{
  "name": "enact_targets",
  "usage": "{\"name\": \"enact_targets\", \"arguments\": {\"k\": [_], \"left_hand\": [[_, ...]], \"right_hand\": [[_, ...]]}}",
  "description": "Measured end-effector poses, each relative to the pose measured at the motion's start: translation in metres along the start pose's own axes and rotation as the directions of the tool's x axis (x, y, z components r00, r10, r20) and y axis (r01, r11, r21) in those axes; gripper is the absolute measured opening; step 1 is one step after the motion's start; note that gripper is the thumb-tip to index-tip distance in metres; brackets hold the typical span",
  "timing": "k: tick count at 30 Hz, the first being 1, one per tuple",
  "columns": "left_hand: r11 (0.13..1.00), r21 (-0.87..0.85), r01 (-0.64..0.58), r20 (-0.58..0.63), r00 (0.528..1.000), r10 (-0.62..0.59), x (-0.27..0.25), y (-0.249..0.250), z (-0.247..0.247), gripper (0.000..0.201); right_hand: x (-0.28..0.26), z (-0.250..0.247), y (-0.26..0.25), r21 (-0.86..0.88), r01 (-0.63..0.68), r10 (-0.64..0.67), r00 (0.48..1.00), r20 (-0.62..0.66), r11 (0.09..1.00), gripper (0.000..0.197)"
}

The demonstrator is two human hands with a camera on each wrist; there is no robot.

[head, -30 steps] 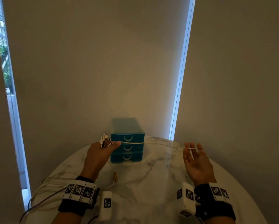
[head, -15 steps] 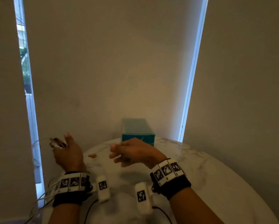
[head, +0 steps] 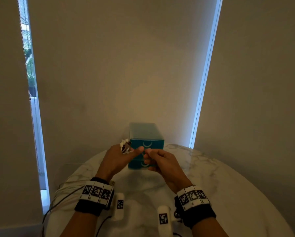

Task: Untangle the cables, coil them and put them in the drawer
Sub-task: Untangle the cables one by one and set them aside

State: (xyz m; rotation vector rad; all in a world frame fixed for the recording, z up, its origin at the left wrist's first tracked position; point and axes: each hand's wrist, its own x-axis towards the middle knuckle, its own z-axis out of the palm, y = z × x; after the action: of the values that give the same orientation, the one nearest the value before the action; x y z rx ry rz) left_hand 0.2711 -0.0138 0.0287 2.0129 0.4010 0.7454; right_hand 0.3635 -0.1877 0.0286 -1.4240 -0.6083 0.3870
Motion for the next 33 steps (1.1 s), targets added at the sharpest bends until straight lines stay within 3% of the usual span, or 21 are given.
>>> {"name": "enact_targets", "arguments": {"k": [4, 7, 11, 14, 16, 19, 23, 27, 30, 33], "left_hand": [[0.996, -0.036, -0.080, 0.276, 0.957, 0.087, -0.006, 0.010, 0.014, 0.027], [0.996, -0.022, -0.081, 0.400, 0.913, 0.083, -0.011, 0.012, 0.021, 0.037], [0.970, 0.202, -0.135, 0.386, 0.921, 0.048, -0.004, 0.002, 0.026, 0.043], [0.902, 0.404, -0.148, 0.350, 0.937, -0.003, 0.003, 0.003, 0.031, 0.025], [0.873, 0.467, -0.140, 0.329, 0.944, -0.024, 0.007, 0.004, 0.034, 0.014], [0.850, 0.507, -0.141, 0.325, 0.945, -0.037, 0.007, 0.009, 0.036, 0.013], [0.833, 0.522, -0.184, 0.390, 0.920, -0.042, 0.002, 0.017, 0.041, 0.024], [0.849, 0.492, -0.194, 0.439, 0.897, -0.050, 0.000, 0.025, 0.044, 0.015], [0.899, 0.436, -0.044, 0.430, 0.887, -0.165, 0.003, 0.029, 0.042, 0.024], [0.896, 0.440, 0.062, 0.447, 0.850, -0.279, 0.008, 0.028, 0.043, 0.026]], "right_hand": [[-0.001, -0.011, 0.001, 0.079, 0.090, -0.085, 0.995, -0.057, 0.993, 0.023], [-0.004, -0.016, -0.001, 0.049, 0.120, -0.116, 0.990, -0.076, 0.992, 0.024], [-0.008, -0.011, -0.001, -0.010, -0.020, 0.020, 1.000, 0.007, 1.000, 0.022], [-0.009, -0.008, 0.000, -0.052, -0.073, 0.075, 0.997, 0.033, 0.996, 0.019], [-0.009, -0.008, -0.001, 0.011, -0.086, 0.085, 0.995, 0.048, 0.996, 0.027], [-0.011, -0.011, -0.006, 0.036, -0.038, 0.036, 0.998, 0.057, 0.999, 0.033], [-0.013, -0.011, 0.004, -0.184, 0.015, 0.004, 0.995, 0.098, 0.983, 0.019], [-0.010, -0.011, 0.017, -0.157, 0.069, -0.056, 0.995, 0.086, 0.985, 0.032], [-0.014, -0.012, 0.018, -0.171, 0.180, -0.173, 0.983, 0.055, 0.969, 0.032], [-0.018, -0.013, 0.019, -0.186, 0.204, -0.193, 0.978, 0.073, 0.961, 0.032]]}}
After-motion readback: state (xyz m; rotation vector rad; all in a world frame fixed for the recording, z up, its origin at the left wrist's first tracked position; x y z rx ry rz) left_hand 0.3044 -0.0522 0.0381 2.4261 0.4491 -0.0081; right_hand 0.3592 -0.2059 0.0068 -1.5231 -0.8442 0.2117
